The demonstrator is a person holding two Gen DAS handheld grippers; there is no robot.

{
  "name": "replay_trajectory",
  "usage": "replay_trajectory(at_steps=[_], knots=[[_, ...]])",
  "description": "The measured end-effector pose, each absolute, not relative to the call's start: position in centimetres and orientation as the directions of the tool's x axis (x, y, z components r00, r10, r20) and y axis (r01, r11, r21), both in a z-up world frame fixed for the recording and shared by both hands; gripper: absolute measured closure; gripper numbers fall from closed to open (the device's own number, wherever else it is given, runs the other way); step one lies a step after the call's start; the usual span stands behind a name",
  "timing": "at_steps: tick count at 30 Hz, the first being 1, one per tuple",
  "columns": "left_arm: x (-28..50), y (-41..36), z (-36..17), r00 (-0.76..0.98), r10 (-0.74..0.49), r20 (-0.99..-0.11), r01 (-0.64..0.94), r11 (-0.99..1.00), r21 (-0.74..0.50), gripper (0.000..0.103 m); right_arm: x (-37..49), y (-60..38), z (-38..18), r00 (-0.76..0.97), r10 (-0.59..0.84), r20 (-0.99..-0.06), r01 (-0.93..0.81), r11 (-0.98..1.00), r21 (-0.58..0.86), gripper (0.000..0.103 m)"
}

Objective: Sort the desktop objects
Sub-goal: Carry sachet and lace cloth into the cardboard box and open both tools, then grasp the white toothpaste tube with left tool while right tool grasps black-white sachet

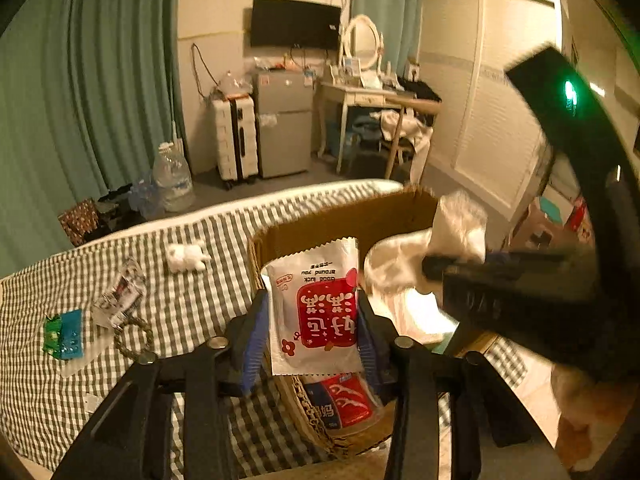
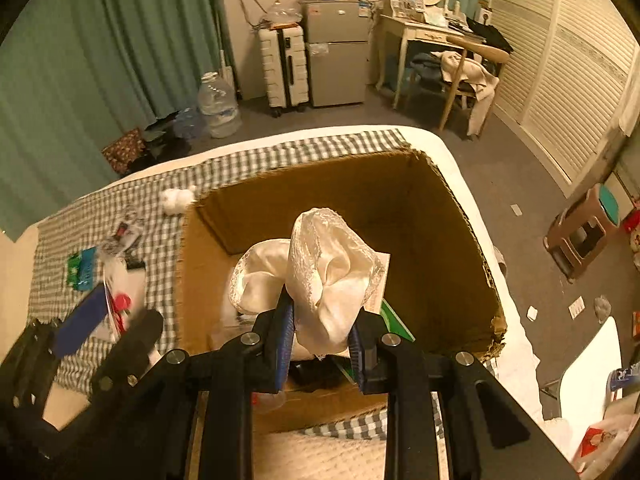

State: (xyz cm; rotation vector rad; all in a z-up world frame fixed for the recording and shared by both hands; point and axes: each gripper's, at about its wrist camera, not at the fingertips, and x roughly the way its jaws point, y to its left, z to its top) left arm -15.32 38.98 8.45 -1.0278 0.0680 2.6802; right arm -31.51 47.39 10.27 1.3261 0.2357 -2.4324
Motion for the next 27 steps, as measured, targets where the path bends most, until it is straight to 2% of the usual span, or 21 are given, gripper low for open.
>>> replay_trajectory(at_steps=[1, 2, 3, 4, 9, 18, 23, 27], knots=[[-15.6, 39.2, 7.8, -0.704, 0.234, -0.671, -0.275, -0.96, -0.046, 0.034, -31.8, 47.4, 9.9, -0.497, -0.228, -0.838, 0.382, -0.924, 0.025, 0.075], [-15.6, 39.3, 7.5, -0.707, 0.221, -0.672, -0.27, -0.962, -0.032, 0.024, -32.0, 47.3, 9.7, -0.495, -0.235, -0.836, 0.381, -0.924, 0.034, 0.054], [-15.0, 39.3, 7.2, -0.718, 0.195, -0.668, -0.254, -0.967, -0.01, 0.008, -31.9, 47.5, 9.3, -0.49, -0.241, -0.838, 0.372, -0.927, 0.049, 0.039], [-15.0, 39.2, 7.0, -0.734, 0.155, -0.661, -0.226, -0.974, 0.022, 0.004, -31.9, 47.6, 9.2, -0.492, -0.24, -0.837, 0.363, -0.93, 0.053, 0.024], [-14.3, 38.1, 6.9, -0.729, 0.131, -0.672, -0.188, -0.982, 0.014, 0.004, -31.7, 47.9, 9.4, -0.518, -0.244, -0.82, 0.354, -0.934, 0.054, 0.024], [-11.9, 35.1, 9.0, -0.788, 0.031, -0.615, -0.094, -0.993, 0.071, 0.001, -30.2, 46.7, 9.5, -0.501, -0.275, -0.821, 0.389, -0.919, 0.07, 0.024], [-11.8, 31.8, 9.1, -0.788, -0.004, -0.615, -0.052, -0.996, 0.073, 0.001, -29.1, 45.0, 9.5, -0.504, -0.275, -0.819, 0.44, -0.897, 0.03, 0.024], [-12.2, 27.2, 8.0, -0.767, -0.062, -0.639, 0.003, -0.996, 0.093, 0.0, -27.5, 43.0, 9.5, -0.468, -0.335, -0.818, 0.521, -0.852, 0.051, 0.024]])
